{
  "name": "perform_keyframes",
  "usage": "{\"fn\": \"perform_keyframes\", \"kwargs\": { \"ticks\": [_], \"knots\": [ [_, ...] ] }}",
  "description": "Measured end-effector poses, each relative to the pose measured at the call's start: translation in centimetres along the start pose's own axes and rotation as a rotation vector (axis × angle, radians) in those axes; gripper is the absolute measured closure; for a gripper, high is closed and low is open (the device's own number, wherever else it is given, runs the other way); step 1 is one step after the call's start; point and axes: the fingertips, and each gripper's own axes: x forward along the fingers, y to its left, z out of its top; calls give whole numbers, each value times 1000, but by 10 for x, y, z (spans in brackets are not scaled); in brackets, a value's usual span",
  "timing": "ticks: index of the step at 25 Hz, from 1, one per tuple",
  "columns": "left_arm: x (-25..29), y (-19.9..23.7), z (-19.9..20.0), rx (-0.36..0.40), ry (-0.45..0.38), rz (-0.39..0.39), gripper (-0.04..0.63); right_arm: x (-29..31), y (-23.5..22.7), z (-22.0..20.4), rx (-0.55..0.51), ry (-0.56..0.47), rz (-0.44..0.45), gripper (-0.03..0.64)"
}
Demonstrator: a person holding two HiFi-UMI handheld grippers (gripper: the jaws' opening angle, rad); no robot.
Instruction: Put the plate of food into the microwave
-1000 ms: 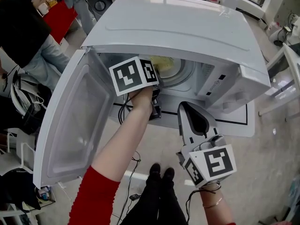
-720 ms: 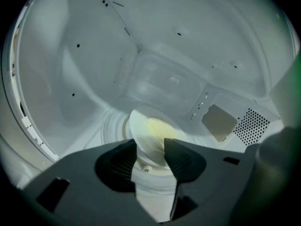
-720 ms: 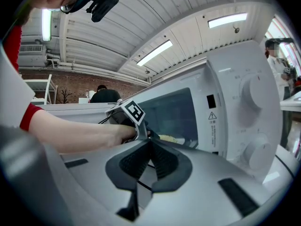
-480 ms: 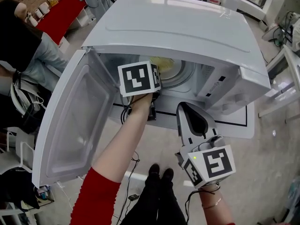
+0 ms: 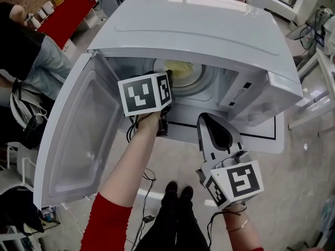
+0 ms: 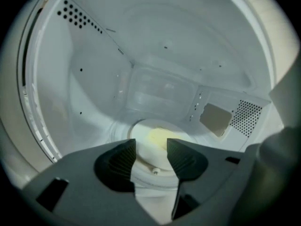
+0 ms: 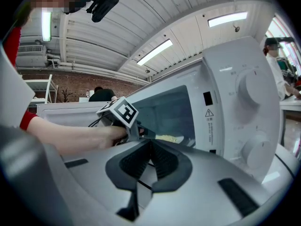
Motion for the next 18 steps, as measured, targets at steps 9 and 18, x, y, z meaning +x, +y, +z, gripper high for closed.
{"fn": "perform_keyframes", "kwargs": {
  "ticks": [9,18],
  "knots": [
    [-61,-32,11,-66,-216,-289,586,-5,1,5,-5,0,9,601],
    [-119,-73,-18,-232,-272,-608,586,-29,1,14,46,2,16,601]
  ]
}}
